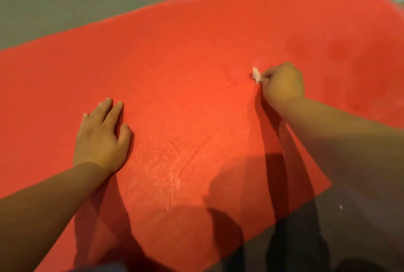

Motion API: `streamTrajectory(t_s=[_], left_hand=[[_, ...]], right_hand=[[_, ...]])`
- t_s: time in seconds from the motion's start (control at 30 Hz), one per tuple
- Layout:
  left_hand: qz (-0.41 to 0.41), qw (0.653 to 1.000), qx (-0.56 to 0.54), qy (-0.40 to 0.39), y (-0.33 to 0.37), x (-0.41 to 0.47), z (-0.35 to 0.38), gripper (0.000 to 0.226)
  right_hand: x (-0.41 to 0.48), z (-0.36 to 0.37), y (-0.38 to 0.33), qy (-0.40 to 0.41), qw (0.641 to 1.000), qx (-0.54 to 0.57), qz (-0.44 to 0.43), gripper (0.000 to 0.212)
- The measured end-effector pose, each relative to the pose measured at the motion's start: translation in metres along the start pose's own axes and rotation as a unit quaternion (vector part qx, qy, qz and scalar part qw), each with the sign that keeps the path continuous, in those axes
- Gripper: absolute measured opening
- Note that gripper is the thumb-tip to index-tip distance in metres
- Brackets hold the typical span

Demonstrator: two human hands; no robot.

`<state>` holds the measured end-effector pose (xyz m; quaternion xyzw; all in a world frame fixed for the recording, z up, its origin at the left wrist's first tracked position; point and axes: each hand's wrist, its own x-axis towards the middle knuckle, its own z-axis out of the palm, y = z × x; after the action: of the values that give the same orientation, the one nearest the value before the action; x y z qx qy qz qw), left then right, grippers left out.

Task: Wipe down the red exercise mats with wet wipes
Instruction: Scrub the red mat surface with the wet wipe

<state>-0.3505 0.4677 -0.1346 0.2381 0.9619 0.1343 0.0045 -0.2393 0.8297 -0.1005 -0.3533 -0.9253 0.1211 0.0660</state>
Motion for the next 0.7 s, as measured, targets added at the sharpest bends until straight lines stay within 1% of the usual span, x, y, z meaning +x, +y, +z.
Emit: streamTrajectory(t_s=[0.03, 0.07, 0.1, 0.13, 0.2, 0.23, 0.27, 0.3, 0.33, 0.4, 0.43, 0.47, 0.5, 0.53, 0.57, 0.63, 0.7], left_hand=[[0.004, 1.000, 0.001, 0.003, -0.001, 0.001, 0.002, 0.062], [0.004, 1.000, 0.001, 0.005, -0.003, 0.001, 0.003, 0.062], [0.005, 1.000, 0.002, 0.005, -0.005, 0.000, 0.004, 0.062], [0.006, 1.000, 0.004, 0.002, -0.007, -0.001, 0.005, 0.063], [0.005, 1.000, 0.002, -0.003, -0.005, 0.002, 0.004, 0.064], [0.003, 1.000, 0.003, -0.004, -0.004, 0.006, 0.004, 0.065], [-0.001, 1.000, 0.006, -0.003, -0.003, 0.008, 0.003, 0.065], [-0.006, 1.000, 0.008, -0.004, -0.005, 0.009, 0.002, 0.066], [-0.011, 1.000, 0.010, -0.004, -0.007, 0.008, 0.003, 0.066], [-0.009, 1.000, 0.015, -0.002, -0.008, 0.005, 0.006, 0.067], [-0.009, 1.000, 0.019, -0.003, -0.008, 0.006, 0.007, 0.068], [-0.010, 1.000, 0.020, -0.004, -0.008, 0.008, 0.007, 0.068], [-0.012, 1.000, 0.020, -0.007, -0.008, 0.009, 0.007, 0.068], [-0.012, 1.000, 0.020, -0.008, -0.008, 0.010, 0.006, 0.068], [-0.012, 1.000, 0.019, -0.008, -0.008, 0.010, 0.006, 0.068], [-0.015, 1.000, 0.021, -0.009, -0.007, 0.011, 0.005, 0.068], [-0.014, 0.999, 0.028, -0.011, -0.006, 0.011, 0.004, 0.069]], right_hand=[[-0.001, 0.007, -0.010, 0.017, 1.000, 0.002, 0.012, 0.039], [-0.008, 0.016, -0.032, 0.026, 1.000, 0.009, -0.010, 0.044], [-0.021, 0.028, -0.059, 0.023, 0.998, 0.018, -0.051, 0.046], [-0.039, 0.038, -0.087, 0.002, 0.994, 0.026, -0.104, 0.046], [-0.074, 0.050, -0.130, -0.041, 0.969, 0.052, -0.239, 0.044], [-0.082, 0.051, -0.142, -0.070, 0.951, 0.078, -0.291, 0.041], [-0.080, 0.049, -0.142, -0.097, 0.937, 0.103, -0.319, 0.037], [-0.071, 0.045, -0.133, -0.105, 0.936, 0.117, -0.316, 0.036], [-0.057, 0.039, -0.117, -0.089, 0.948, 0.111, -0.285, 0.038], [-0.024, 0.027, -0.069, -0.006, 0.984, 0.073, -0.160, 0.041], [-0.008, 0.021, -0.045, 0.034, 0.994, 0.053, -0.085, 0.039], [0.001, 0.018, -0.033, 0.057, 0.997, 0.047, -0.021, 0.035], [0.005, 0.019, -0.035, 0.066, 0.997, 0.038, 0.016, 0.032], [-0.001, 0.026, -0.047, 0.060, 0.998, 0.029, 0.012, 0.030], [-0.012, 0.036, -0.065, 0.051, 0.998, 0.034, -0.027, 0.027], [-0.049, 0.050, -0.110, 0.013, 0.986, 0.084, -0.143, 0.022], [-0.083, 0.058, -0.140, -0.065, 0.946, 0.117, -0.295, 0.020]])
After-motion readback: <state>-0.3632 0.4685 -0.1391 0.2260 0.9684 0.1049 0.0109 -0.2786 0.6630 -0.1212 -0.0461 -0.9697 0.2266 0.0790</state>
